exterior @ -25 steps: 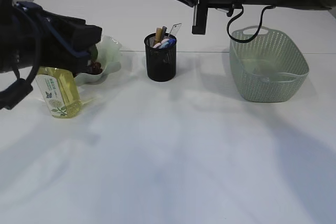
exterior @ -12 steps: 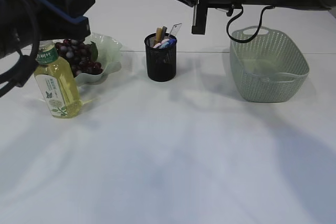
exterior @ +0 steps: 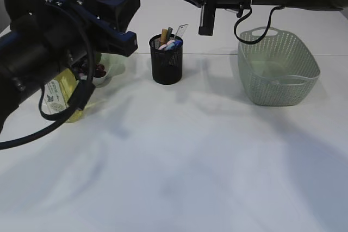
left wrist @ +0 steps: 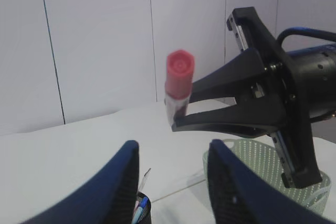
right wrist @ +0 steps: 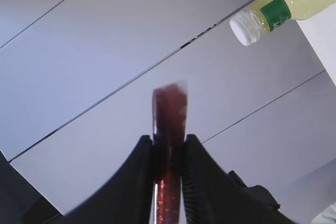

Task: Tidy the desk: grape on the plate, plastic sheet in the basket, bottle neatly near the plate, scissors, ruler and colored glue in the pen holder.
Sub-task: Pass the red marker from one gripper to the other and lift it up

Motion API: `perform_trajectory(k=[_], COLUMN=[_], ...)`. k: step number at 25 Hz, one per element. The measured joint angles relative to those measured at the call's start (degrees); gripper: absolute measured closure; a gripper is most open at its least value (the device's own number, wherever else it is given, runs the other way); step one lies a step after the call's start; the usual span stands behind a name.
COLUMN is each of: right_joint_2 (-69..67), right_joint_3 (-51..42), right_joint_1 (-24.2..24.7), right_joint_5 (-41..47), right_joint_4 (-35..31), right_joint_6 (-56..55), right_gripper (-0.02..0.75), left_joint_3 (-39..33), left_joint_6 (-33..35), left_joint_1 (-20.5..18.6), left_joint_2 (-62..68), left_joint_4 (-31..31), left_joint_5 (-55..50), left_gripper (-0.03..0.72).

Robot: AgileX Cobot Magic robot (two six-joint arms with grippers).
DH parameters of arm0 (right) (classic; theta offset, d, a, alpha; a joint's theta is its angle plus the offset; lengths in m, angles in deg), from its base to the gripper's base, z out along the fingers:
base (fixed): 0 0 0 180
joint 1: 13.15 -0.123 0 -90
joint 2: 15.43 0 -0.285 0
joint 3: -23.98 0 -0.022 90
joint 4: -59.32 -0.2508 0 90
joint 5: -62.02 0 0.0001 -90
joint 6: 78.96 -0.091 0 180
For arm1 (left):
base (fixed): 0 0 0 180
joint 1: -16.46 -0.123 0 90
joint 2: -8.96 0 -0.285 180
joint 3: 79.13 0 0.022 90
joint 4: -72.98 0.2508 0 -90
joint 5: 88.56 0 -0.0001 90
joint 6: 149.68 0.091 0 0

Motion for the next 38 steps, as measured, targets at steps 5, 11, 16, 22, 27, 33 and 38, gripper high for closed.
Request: perform_trajectory(k=[5,11,16,22,27,33,38], right_joint_2=[0.0,0.0,0.0,0.0,0.0,0.0,0.0], right_joint_3=[0.0,0.0,0.0,0.0,0.0,0.0,0.0], right_joint_1=[0.0,0.0,0.0,0.0,0.0,0.0,0.0], right_joint_5=[-0.33,-0.4,-0.4,-0.46,-0.46,-0.46,-0.46], right_joint_4=[0.0,0.0,0.0,0.0,0.0,0.0,0.0], right_joint_6=[-0.1,-0.1,-0.1,-0.1,-0.1,0.0,0.0], right_gripper=[0.582,0.582,0.582,0.582,0.582,0.582,0.582], left_joint_3=[0.0,0.0,1.25,3.56,5.07,5.64,5.64], left_joint_6=[-1.45,-4.0,-5.0,-5.23,-5.46,-5.66,-5.66], left_joint_1=[0.23,0.23,0.23,0.23,0.23,0.23,0.23], left_joint_2=[2.92,5.46,5.6,6.35,7.49,7.84,8.32], left_joint_4=[0.23,0.59,1.31,2.51,4.58,5.39,5.39], left_joint_5=[5.1,10.0,11.74,12.02,12.1,12.1,13.3], left_gripper=[0.281,0.263,0.263,0.263,0.263,0.265,0.274])
